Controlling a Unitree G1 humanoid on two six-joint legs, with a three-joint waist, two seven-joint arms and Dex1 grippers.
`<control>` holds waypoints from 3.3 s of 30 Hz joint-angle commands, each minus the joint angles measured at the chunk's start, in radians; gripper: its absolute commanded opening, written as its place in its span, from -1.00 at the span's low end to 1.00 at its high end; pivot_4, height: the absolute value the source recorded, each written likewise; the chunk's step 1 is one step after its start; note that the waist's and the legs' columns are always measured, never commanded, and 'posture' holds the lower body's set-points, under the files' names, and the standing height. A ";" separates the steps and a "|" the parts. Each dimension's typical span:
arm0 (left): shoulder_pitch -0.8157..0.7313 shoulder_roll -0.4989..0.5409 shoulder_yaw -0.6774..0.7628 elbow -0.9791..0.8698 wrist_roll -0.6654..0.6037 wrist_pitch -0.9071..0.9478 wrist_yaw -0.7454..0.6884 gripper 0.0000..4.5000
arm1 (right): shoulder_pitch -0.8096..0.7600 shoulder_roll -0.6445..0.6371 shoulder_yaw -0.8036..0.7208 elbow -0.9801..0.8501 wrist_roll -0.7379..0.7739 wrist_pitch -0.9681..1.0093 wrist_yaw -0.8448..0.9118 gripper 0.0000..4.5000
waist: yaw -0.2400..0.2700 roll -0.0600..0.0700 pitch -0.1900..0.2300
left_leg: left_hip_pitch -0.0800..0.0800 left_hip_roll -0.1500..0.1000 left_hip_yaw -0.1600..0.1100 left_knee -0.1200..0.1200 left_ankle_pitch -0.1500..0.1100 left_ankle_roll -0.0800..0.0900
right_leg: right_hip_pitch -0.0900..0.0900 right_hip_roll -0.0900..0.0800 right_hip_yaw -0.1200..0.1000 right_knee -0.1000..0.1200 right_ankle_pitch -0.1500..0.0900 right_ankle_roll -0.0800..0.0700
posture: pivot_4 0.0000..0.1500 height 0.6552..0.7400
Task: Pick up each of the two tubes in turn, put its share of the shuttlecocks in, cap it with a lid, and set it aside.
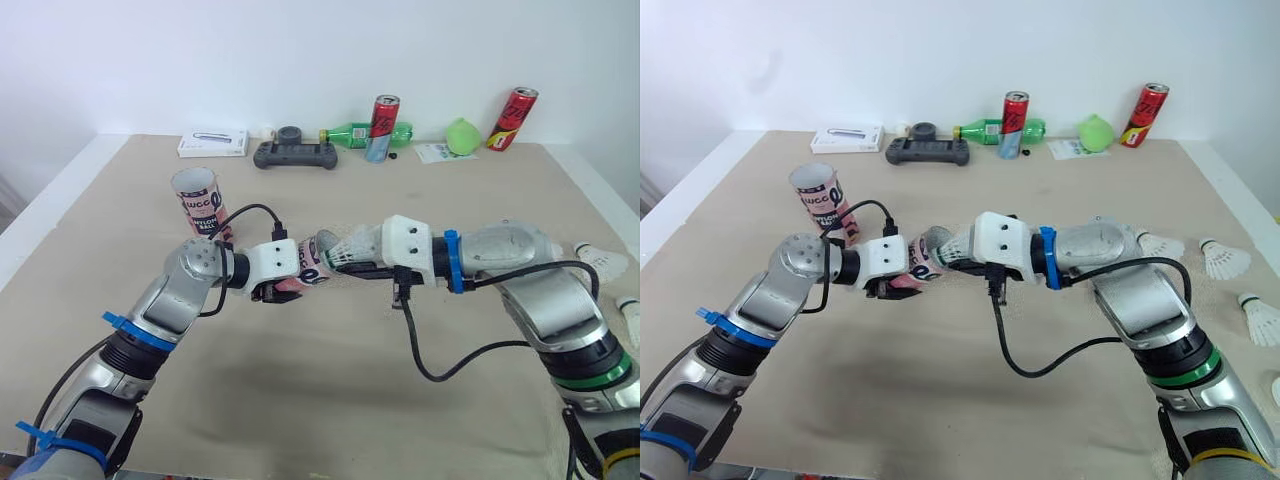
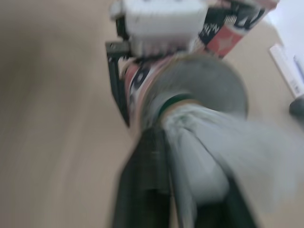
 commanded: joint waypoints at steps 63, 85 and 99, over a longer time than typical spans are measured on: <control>-0.051 -0.157 -0.067 0.054 -0.052 0.056 0.059 0.25 | -0.378 0.107 0.155 0.279 -0.233 -0.030 0.391 -0.98 | -0.002 -0.002 0.003 | -0.006 -0.010 -0.021 -0.001 0.006 -0.010 | 0.000 -0.008 -0.017 0.006 -0.001 0.000 | 1.00 0.94; 0.009 -0.416 0.141 0.081 -0.280 -0.103 0.286 0.25 | 0.176 -0.517 -0.460 0.074 0.164 0.309 0.442 -0.98 | -0.001 -0.005 0.007 | -0.017 -0.015 -0.019 0.001 0.007 -0.009 | -0.009 -0.018 -0.018 0.005 0.000 0.003 | 1.00 0.94; 0.150 -0.558 0.079 0.228 -0.235 -0.378 0.420 0.25 | 0.781 -0.766 -0.714 0.358 0.058 -0.044 0.544 0.97 | 0.000 -0.005 0.007 | -0.015 -0.014 -0.013 0.007 0.009 -0.006 | -0.006 -0.013 -0.014 0.005 0.006 0.005 | 1.00 0.94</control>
